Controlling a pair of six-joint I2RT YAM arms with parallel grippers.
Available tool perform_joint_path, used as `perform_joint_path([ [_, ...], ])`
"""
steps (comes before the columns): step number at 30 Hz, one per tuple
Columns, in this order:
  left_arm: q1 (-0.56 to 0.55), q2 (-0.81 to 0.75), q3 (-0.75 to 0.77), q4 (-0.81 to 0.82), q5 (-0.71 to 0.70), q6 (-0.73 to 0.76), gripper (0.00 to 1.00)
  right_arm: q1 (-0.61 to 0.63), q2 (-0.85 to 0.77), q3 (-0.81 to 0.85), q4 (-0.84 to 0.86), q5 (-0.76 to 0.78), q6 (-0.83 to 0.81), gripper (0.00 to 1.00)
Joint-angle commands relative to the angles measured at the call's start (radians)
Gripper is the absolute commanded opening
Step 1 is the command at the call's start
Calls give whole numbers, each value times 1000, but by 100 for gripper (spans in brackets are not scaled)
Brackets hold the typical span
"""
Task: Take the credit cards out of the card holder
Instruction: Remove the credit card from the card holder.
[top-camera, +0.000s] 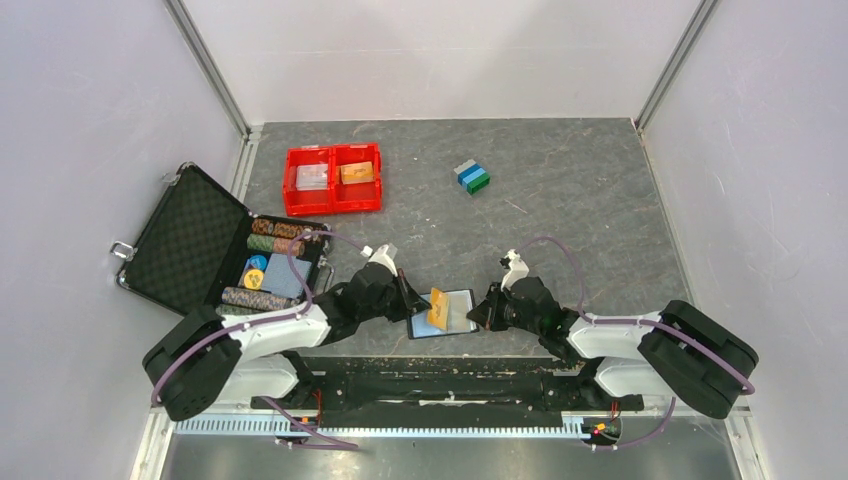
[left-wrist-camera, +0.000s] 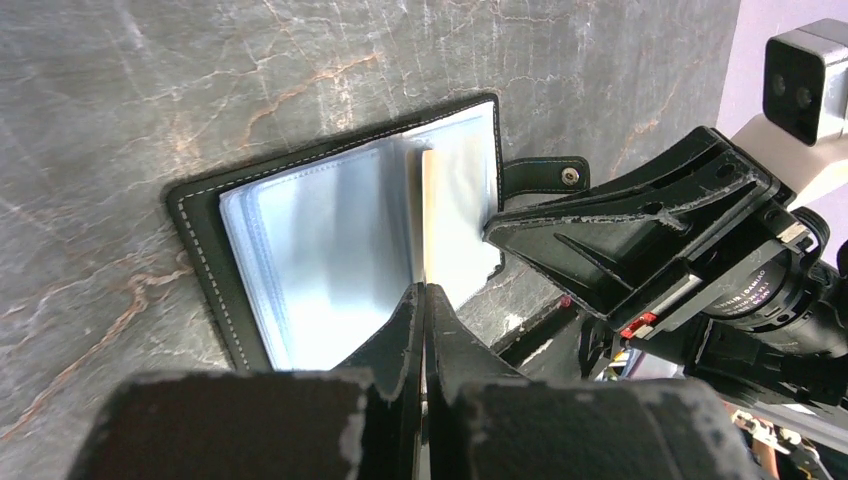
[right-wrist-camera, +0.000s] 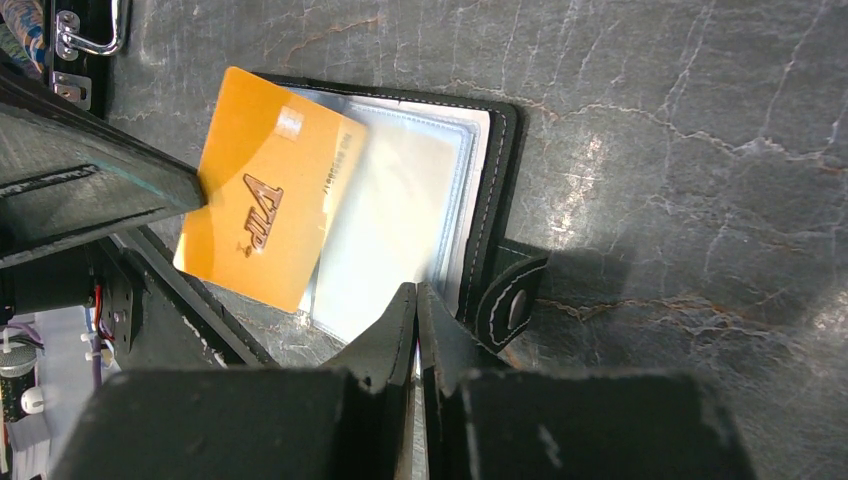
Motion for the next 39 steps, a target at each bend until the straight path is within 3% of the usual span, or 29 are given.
perform_joint_path([
  [1, 9, -79, 14, -88, -50, 55, 2, -6, -3, -1, -91, -11, -35, 3],
  [10, 9, -137, 0, -143, -35, 50, 2, -6, -159, 39, -58, -88, -79, 18],
  [23, 9, -262, -45, -86, -2, -64, 2, -5, -33, -34, 371, -258, 101, 65],
  [29, 9, -332, -80, -7, 3, -126, 2, -3, -4, -41, 442, -266, 122, 75],
  [39, 9, -384, -129, 134, 20, -203, 2, 5, 55, -35, 574, -289, 192, 78],
])
